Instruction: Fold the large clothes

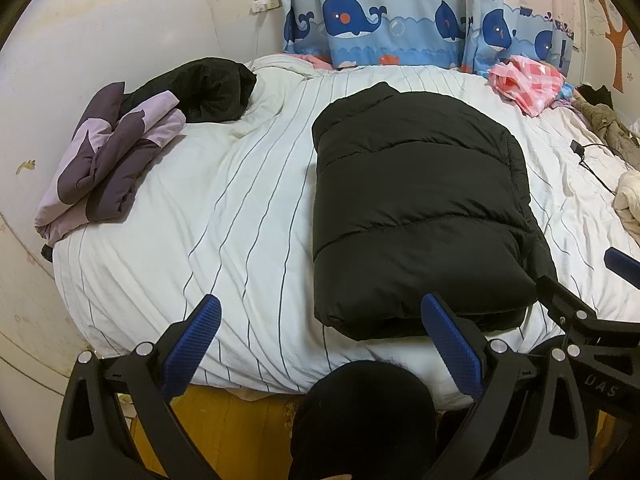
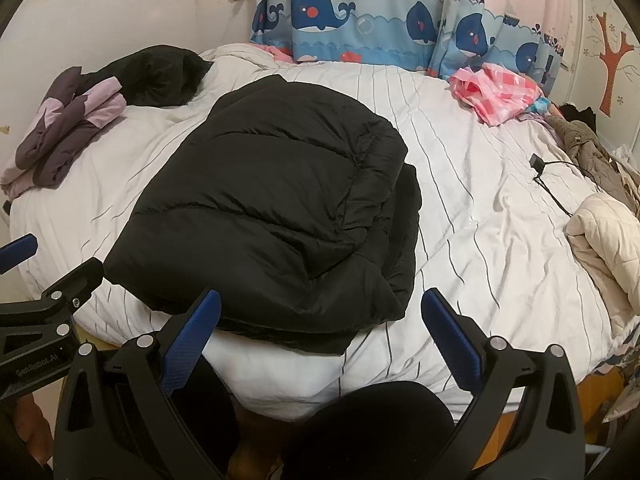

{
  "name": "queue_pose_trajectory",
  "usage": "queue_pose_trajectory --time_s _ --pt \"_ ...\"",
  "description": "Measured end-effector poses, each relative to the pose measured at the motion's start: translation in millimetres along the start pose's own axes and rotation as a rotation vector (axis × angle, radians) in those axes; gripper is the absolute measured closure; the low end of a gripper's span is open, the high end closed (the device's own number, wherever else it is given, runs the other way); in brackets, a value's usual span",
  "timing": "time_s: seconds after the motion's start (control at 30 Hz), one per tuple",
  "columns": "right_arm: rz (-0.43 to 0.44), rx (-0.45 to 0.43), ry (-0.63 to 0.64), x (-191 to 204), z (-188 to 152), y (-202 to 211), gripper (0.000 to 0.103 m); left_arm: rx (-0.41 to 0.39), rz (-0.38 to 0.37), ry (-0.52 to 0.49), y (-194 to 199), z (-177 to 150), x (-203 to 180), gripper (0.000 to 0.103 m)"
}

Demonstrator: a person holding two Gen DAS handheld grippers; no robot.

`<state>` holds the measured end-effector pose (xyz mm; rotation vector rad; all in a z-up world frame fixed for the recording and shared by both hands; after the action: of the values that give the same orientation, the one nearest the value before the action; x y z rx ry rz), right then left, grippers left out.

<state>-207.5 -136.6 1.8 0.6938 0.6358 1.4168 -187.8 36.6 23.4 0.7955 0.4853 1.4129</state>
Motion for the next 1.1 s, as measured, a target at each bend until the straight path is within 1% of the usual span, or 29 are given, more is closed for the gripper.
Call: queue_pose_trajectory --time_s 0.93,1.1 --pt "0.000 -0.002 0.008 2.3 -3.9 4.7 0.006 -0.011 -0.005 0.013 12.4 -2.9 2.2 0.007" --pt "0.000 0.002 0.013 3.7 -4.7 7.4 0.006 0.004 0.005 0.010 13.7 -3.4 2.2 0.007"
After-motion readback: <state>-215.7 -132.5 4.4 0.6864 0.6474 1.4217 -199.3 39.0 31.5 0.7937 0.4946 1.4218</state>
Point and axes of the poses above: each gripper's, at about its wrist camera, not at the fingertips, and y roughly against the way its jaws point, x to its left, z to its top, the point moved 5 cm from there along -y, roughly the way its jaws point, and after that the axes turned 1 degree about -y, right-handed, at the moved point
